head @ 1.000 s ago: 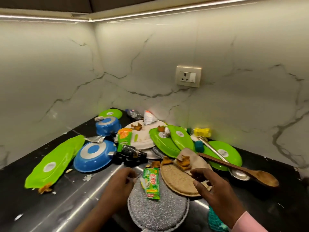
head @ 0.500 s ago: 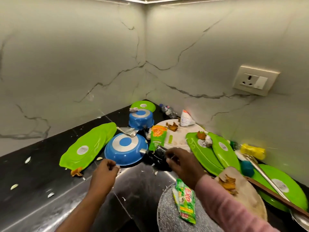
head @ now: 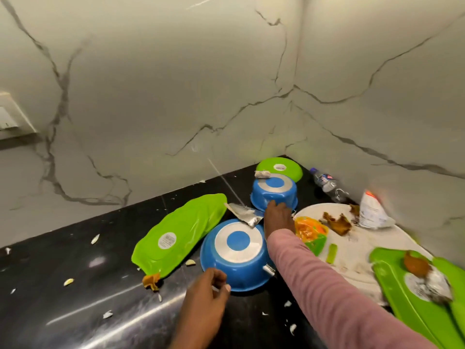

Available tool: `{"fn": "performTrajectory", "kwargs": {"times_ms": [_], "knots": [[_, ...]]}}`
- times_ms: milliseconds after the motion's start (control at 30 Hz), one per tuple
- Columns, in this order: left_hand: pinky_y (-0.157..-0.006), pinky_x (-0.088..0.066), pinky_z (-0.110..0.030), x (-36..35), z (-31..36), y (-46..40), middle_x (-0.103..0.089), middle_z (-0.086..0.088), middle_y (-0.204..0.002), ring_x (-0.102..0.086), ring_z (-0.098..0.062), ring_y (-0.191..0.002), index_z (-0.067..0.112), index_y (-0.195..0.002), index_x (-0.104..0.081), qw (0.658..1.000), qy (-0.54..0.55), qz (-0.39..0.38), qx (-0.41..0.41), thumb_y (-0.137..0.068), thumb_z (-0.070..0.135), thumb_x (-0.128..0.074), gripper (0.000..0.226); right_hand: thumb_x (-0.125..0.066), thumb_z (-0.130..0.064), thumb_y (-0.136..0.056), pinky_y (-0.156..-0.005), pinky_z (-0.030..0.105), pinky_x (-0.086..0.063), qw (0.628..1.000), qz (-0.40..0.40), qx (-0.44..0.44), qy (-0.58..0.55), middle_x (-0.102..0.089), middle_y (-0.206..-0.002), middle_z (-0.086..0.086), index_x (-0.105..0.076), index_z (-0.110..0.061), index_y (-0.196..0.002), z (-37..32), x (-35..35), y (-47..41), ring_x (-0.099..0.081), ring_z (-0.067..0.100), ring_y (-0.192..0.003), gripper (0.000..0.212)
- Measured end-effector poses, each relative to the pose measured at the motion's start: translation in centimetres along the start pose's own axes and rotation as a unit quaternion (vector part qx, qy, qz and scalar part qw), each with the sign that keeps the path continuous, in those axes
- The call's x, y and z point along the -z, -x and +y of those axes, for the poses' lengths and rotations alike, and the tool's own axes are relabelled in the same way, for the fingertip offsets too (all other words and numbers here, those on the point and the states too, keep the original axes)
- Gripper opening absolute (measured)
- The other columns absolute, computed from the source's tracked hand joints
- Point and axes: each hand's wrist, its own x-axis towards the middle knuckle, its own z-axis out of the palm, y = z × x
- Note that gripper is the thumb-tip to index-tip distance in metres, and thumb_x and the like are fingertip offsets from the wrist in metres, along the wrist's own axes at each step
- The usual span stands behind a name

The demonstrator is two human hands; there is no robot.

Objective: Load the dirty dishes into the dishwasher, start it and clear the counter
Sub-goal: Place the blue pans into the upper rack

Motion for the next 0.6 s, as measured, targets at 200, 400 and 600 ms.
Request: {"fn": "performTrajectory", "kwargs": {"times_ms": [200,400,600], "knots": [[-0.075,-0.048,-0.021,0.2,-1.5,-0.5,-0.067,0.011,-0.095,-0.063,-0.008,-0.08,0.028,-0.092,-0.061,1.0,-0.023,-0.009,0.011,-0.087,0.018,-0.068,0.013,-0.029,-0.008,-0.1,-0.092,0.042,-0.043,0.986,0.003,-0.158,-0.059,-0.045,-0.128,0.031,-0.041,0.004,-0.125,1.0,-2.5,-1.5,-0.052,0.042,-0.114,0.03],[-0.077,-0.051,-0.024,0.4,-0.9,0.1,-0.068,0.01,-0.093,-0.064,-0.006,-0.08,0.029,-0.092,-0.061,0.999,-0.039,-0.024,-0.007,-0.087,0.019,-0.067,0.013,-0.067,-0.024,-0.087,-0.094,0.033,-0.046,0.958,-0.093,-0.189,-0.195,-0.059,-0.129,0.013,-0.058,-0.006,-0.124,4.4,-0.2,-2.8,-0.056,0.031,-0.118,0.042],[-0.066,-0.044,-0.014,-2.4,1.3,0.8,-0.064,0.007,-0.086,-0.061,-0.003,-0.075,0.025,-0.095,-0.06,0.995,-0.046,-0.07,-0.059,-0.089,0.013,-0.064,0.014,-0.077,-0.019,-0.078,-0.074,0.039,-0.057,0.866,-0.083,-0.148,-0.47,-0.068,-0.086,0.015,-0.068,-0.004,-0.092,8.7,3.4,-1.9,-0.066,0.03,-0.075,0.022]]}}
